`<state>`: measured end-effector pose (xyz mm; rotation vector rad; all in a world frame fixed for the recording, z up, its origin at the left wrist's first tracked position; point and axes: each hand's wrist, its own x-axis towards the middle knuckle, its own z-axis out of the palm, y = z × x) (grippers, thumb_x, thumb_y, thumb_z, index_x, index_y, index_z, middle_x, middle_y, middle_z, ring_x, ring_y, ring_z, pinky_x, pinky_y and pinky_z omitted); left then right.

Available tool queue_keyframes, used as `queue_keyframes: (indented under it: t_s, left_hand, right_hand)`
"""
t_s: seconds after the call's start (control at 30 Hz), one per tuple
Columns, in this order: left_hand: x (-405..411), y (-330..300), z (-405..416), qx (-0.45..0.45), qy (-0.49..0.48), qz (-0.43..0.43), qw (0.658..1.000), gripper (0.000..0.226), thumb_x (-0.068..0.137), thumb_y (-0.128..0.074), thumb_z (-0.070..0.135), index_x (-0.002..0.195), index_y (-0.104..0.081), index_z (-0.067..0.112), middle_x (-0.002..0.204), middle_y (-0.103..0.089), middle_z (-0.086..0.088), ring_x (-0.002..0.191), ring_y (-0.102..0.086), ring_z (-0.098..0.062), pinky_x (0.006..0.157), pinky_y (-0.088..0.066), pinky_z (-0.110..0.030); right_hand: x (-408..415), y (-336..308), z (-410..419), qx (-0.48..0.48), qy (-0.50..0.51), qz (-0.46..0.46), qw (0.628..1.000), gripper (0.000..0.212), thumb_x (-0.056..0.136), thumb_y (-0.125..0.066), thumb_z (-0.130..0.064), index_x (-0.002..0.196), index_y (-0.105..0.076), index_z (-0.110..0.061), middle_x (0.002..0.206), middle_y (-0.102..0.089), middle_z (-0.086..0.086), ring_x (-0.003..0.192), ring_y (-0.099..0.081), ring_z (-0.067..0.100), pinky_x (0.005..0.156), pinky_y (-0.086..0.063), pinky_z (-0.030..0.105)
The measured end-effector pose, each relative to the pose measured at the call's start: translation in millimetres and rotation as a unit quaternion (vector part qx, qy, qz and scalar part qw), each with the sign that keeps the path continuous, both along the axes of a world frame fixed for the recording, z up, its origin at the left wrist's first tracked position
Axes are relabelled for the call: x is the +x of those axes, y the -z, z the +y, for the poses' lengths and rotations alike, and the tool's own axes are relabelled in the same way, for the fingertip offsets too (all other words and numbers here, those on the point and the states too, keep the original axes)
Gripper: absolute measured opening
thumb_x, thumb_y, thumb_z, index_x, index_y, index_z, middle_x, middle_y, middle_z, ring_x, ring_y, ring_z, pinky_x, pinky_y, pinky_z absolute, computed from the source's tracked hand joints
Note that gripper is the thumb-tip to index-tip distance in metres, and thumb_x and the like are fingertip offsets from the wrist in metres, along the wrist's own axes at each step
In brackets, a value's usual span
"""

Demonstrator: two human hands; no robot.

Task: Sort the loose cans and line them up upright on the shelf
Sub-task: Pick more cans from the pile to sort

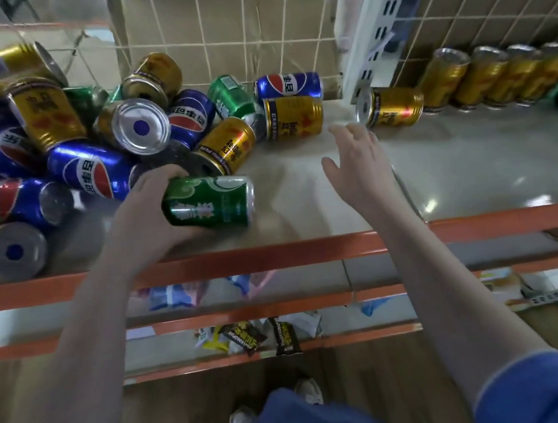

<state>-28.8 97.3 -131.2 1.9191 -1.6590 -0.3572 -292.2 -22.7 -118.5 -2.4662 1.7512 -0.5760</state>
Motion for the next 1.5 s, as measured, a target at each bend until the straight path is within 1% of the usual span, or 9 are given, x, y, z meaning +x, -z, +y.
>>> queue_keyframes:
  t_s: [0.13,0.23,0.47,0.53,0.83,1.03,1.13,1.27,1.5]
  left_hand:
    - [0,-2,2,0.01,0.006,0.067,0.998,0.079,0.052,-0.09,0.032,0.119,-0.047,0.031,0.113,-0.055,0.003,0.101,-0.055,-0.019,0.09,-0.046,-0.041]
    - [0,-4,2,0.009,0.011,0.093,0.996,0.074,0.056,-0.09,0.02,0.115,-0.047,0.036,0.113,-0.055,0.004,0.102,-0.054,-0.014,0.088,-0.044,-0.028]
    - [10,-5,5,0.043,0.036,0.152,0.987,0.075,0.064,-0.084,0.009,0.119,-0.046,0.043,0.116,-0.054,0.014,0.103,-0.054,0.002,0.086,-0.042,-0.014]
    - [14,-7,7,0.051,0.048,0.165,0.984,0.076,0.065,-0.082,0.006,0.124,-0.047,0.04,0.118,-0.053,0.021,0.106,-0.053,0.01,0.087,-0.041,-0.008]
    - [12,-6,17,0.026,0.012,0.185,0.982,0.074,0.062,-0.085,0.015,0.119,-0.052,0.048,0.117,-0.057,0.021,0.108,-0.055,0.0,0.09,-0.046,-0.024]
    - [0,-13,23,-0.02,0.004,0.221,0.975,0.063,0.063,-0.082,0.005,0.111,-0.054,0.035,0.102,-0.06,0.026,0.094,-0.057,0.01,0.071,-0.048,-0.007]
    - [-5,-23,22,-0.06,0.009,0.219,0.974,0.063,0.064,-0.081,0.002,0.114,-0.055,0.032,0.103,-0.059,0.031,0.1,-0.058,0.006,0.078,-0.051,-0.013]
    - [-8,-33,18,-0.094,0.027,0.201,0.975,0.066,0.061,-0.086,0.022,0.119,-0.056,0.033,0.12,-0.055,0.004,0.111,-0.056,-0.014,0.088,-0.052,-0.03]
    - [-26,-51,6,-0.081,0.063,0.098,0.99,0.064,0.06,-0.079,0.04,0.119,-0.055,0.04,0.116,-0.05,0.006,0.11,-0.047,-0.003,0.09,-0.041,-0.013]
  right_hand:
    - [1,7,-22,-0.01,-0.018,-0.01,1.0,0.046,0.089,-0.057,-0.02,0.132,-0.043,-0.009,0.132,-0.047,0.013,0.12,-0.046,0.03,0.097,-0.039,0.037]
    - [7,12,-39,-0.017,-0.035,-0.008,0.999,0.062,0.086,-0.061,-0.023,0.14,-0.033,-0.014,0.14,-0.04,0.01,0.125,-0.044,0.03,0.095,-0.043,0.04]
    - [25,11,-69,0.037,-0.046,-0.009,0.998,0.079,0.083,-0.06,-0.006,0.149,-0.019,-0.019,0.156,-0.02,0.005,0.142,-0.02,0.025,0.114,-0.022,0.041]
    - [25,10,-77,0.035,-0.068,-0.015,0.997,0.078,0.081,-0.064,-0.006,0.147,-0.023,-0.015,0.15,-0.029,0.007,0.136,-0.03,0.028,0.109,-0.029,0.039]
    - [17,4,-76,0.062,-0.101,-0.064,0.991,0.061,0.075,-0.073,-0.015,0.127,-0.04,-0.013,0.126,-0.046,0.01,0.11,-0.046,0.023,0.085,-0.038,0.032]
    - [-1,7,-49,0.089,-0.081,-0.157,0.98,0.068,0.07,-0.08,-0.031,0.127,-0.045,-0.017,0.122,-0.049,0.003,0.099,-0.046,0.013,0.075,-0.037,0.023]
    - [-13,8,-36,0.078,-0.072,-0.197,0.975,0.068,0.069,-0.081,-0.029,0.127,-0.046,-0.019,0.118,-0.049,-0.002,0.097,-0.046,0.01,0.073,-0.035,0.017]
    - [-26,4,-21,0.057,-0.069,-0.229,0.969,0.068,0.068,-0.082,-0.026,0.126,-0.049,-0.019,0.117,-0.05,-0.002,0.1,-0.047,0.009,0.075,-0.037,0.015]
    - [-30,-22,-9,0.065,-0.092,-0.217,0.97,0.063,0.077,-0.075,-0.028,0.133,-0.048,-0.021,0.129,-0.047,0.006,0.11,-0.047,0.015,0.087,-0.043,0.027]
